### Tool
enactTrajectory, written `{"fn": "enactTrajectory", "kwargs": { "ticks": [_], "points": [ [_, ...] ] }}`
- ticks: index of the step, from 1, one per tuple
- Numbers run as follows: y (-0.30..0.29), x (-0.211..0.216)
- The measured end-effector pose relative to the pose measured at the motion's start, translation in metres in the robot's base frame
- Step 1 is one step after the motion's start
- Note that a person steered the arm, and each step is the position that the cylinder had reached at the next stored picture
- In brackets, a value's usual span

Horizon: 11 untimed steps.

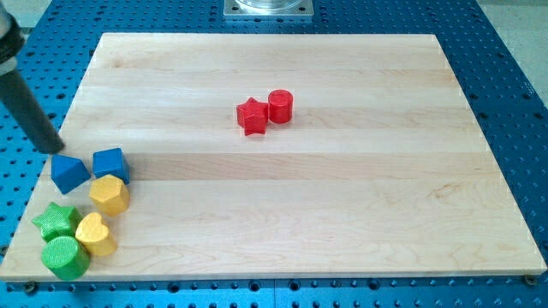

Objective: Seperate the hexagon from the group of blocks

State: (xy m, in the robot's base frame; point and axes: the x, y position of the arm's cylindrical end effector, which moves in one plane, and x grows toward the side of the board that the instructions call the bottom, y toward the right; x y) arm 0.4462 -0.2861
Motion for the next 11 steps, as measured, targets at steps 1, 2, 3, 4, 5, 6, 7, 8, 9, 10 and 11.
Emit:
{"fn": "enactTrajectory", "kwargs": {
  "ticks": [1,2,3,4,5,6,7,8,9,10,11],
  "points": [
    [0.009,0.044],
    [0.01,0.066],
    [0.009,0.087],
    [0.076,0.086],
    [0.116,0.08],
    [0.169,0.084],
    [0.179,0.094],
    [0.165,0.119],
    [0.233,0.149],
    [0.349,0.149],
    [0.351,0.149]
  ]
}}
